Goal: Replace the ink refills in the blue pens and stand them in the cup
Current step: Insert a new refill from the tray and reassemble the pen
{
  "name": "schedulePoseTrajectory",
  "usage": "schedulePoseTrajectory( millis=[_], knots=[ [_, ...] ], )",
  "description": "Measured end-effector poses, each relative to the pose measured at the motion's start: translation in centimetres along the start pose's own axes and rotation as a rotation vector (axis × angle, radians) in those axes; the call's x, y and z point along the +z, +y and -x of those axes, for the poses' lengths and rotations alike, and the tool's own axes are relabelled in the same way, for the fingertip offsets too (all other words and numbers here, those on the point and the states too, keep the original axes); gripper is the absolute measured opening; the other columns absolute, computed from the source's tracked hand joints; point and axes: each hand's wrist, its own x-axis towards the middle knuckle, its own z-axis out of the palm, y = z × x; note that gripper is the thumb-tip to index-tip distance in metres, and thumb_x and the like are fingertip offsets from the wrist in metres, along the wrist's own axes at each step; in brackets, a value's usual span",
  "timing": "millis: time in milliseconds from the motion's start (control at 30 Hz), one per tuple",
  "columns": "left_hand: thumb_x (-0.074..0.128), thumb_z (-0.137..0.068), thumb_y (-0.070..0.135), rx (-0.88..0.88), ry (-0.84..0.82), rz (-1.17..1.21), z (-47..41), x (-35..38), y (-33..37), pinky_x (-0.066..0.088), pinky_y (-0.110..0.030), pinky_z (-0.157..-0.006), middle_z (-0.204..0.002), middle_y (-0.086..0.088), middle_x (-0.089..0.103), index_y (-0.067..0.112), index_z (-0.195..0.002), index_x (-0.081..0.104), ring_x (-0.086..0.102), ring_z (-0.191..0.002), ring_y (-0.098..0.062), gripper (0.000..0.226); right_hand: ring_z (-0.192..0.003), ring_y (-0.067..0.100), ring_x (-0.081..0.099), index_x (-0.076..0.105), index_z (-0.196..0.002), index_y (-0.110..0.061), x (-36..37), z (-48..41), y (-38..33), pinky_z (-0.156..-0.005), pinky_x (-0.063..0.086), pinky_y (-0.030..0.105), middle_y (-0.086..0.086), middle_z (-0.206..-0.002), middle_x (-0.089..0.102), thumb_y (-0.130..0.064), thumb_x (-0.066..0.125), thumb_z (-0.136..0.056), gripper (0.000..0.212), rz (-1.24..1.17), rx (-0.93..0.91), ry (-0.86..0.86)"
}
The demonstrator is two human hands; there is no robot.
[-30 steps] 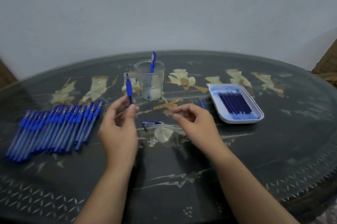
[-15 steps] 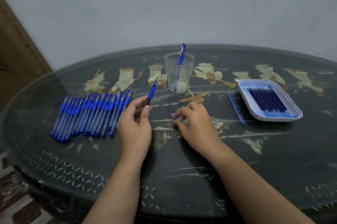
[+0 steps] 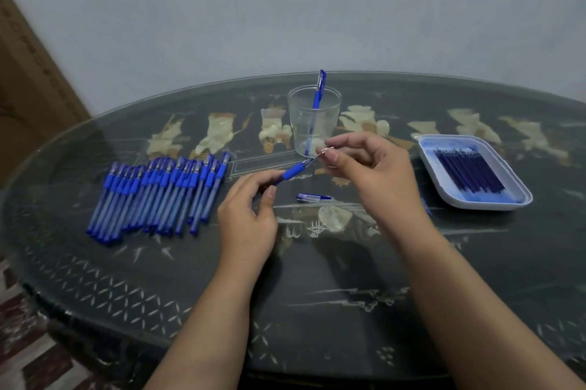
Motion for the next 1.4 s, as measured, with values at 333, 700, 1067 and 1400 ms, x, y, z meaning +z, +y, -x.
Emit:
schedulePoseTrajectory(
  millis=[333, 700, 1067, 1400],
  knots=[
    [0.059, -0.089, -0.006, 0.046, -0.051, -0.021, -0.1, 0.1, 0.1, 0.039, -0.004, -0.082, -0.099, 0.015, 0.065, 0.024, -0.101, 0.070, 0.057, -0.098, 0.007, 0.034, -0.081, 0.014, 0.073, 0.071, -0.089, -0.020, -0.1, -0.3, 1.2, -0.080, 0.059, 0.031, 0.005, -0.082, 0.075, -0.005, 0.068, -0.088, 0.015, 0.180, 0.036, -0.116],
    [0.057, -0.092, -0.001, 0.016, -0.113, -0.024, -0.8, 2.0, 1.6, 0.037, 0.000, -0.079, -0.100, 0.013, 0.065, 0.032, -0.100, 0.064, 0.058, -0.096, 0.005, 0.035, -0.081, 0.025, 0.072, 0.061, -0.112, -0.012, -0.7, -0.6, 1.5, -0.074, 0.061, 0.039, 0.014, -0.096, 0.074, -0.019, 0.054, -0.097, 0.018, -0.107, 0.093, -0.083],
    [0.056, -0.092, -0.004, 0.015, -0.092, 0.003, -0.5, 2.7, 0.9, 0.038, -0.001, -0.076, -0.099, 0.015, 0.064, 0.029, -0.101, 0.065, 0.056, -0.095, 0.007, 0.035, -0.084, 0.030, 0.073, 0.058, -0.114, -0.006, -0.6, -0.6, 1.9, -0.075, 0.061, 0.041, 0.015, -0.087, 0.074, -0.025, 0.062, -0.089, 0.031, -0.246, 0.162, -0.062],
    [0.056, -0.092, -0.003, 0.014, -0.074, 0.032, -0.7, 2.5, 0.6, 0.038, -0.001, -0.078, -0.101, 0.009, 0.066, 0.032, -0.101, 0.064, 0.059, -0.096, 0.004, 0.037, -0.084, 0.028, 0.073, 0.057, -0.114, -0.011, -0.1, -0.5, 2.0, -0.072, 0.061, 0.039, 0.016, -0.089, 0.074, -0.015, 0.061, -0.091, 0.023, -0.272, 0.122, -0.089]
  ],
)
